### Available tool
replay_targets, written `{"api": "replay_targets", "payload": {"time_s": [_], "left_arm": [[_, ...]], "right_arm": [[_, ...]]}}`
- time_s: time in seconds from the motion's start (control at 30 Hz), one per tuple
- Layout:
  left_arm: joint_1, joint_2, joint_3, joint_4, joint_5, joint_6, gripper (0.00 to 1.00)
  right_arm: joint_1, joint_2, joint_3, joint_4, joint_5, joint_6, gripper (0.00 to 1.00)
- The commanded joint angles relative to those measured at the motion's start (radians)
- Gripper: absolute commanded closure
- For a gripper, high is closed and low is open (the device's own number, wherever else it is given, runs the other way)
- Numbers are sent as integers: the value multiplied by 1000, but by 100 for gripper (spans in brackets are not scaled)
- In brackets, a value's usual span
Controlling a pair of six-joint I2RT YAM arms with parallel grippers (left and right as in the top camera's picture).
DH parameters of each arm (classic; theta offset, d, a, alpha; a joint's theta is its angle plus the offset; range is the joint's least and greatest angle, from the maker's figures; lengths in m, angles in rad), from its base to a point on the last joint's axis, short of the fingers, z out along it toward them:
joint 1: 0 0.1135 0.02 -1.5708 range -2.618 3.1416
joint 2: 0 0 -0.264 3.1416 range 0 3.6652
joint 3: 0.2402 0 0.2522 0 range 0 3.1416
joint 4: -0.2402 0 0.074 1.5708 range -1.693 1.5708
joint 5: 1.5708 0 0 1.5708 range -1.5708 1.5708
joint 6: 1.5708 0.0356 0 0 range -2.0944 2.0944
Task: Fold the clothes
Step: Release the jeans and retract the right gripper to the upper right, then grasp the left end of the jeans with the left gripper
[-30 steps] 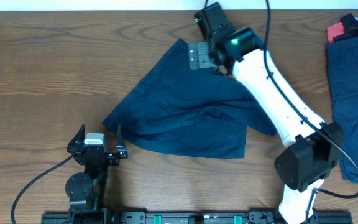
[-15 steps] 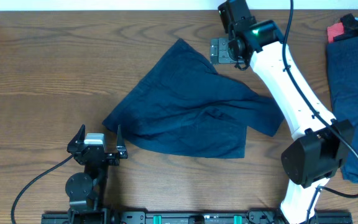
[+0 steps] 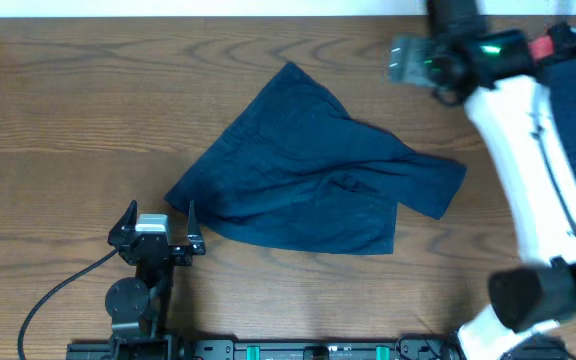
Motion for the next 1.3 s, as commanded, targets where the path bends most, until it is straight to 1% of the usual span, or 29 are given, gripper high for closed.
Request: {"api": "replay_targets", "payload": {"time_s": [0.0, 0.23, 0.43, 0.53, 0.63, 0.77, 0.83, 0.97, 1.03, 1.13, 1.17, 1.27], "left_arm": [[3, -1, -27, -15, 17, 14, 2], [3, -1, -27, -15, 17, 14, 2], [3, -1, -26, -14, 18, 14, 2], [2, -1, -26, 1, 26, 5, 2], [3, -1, -23, 39, 159, -54, 2], [3, -1, 0, 133, 417, -154, 2], [3, -1, 19, 152, 457, -202, 2], [5, 21, 98, 151, 444, -208, 2], [5, 74, 168, 146, 433, -207, 2], [5, 232, 308, 101, 434, -193, 2], [5, 298, 361, 66, 437, -178, 2], [5, 536, 551, -117, 468, -87, 2]], "right_arm": [[-39, -105, 13, -39, -7, -2, 1], [-45, -198, 13, -180, -22, -1, 1], [-43, -203, 12, -303, -113, -2, 1], [-43, -203, 12, -404, -130, -2, 1], [-43, -203, 12, -475, -130, -2, 1], [-43, -203, 12, -492, -164, -1, 1], [-43, -203, 12, -487, -183, -2, 1], [-43, -203, 12, -477, -186, -1, 1], [-43, -203, 12, -473, -190, -1, 1], [-43, -202, 12, -468, -201, 0, 1], [-43, -202, 12, -468, -200, 3, 1], [-43, -202, 12, -469, -201, 8, 1]]}}
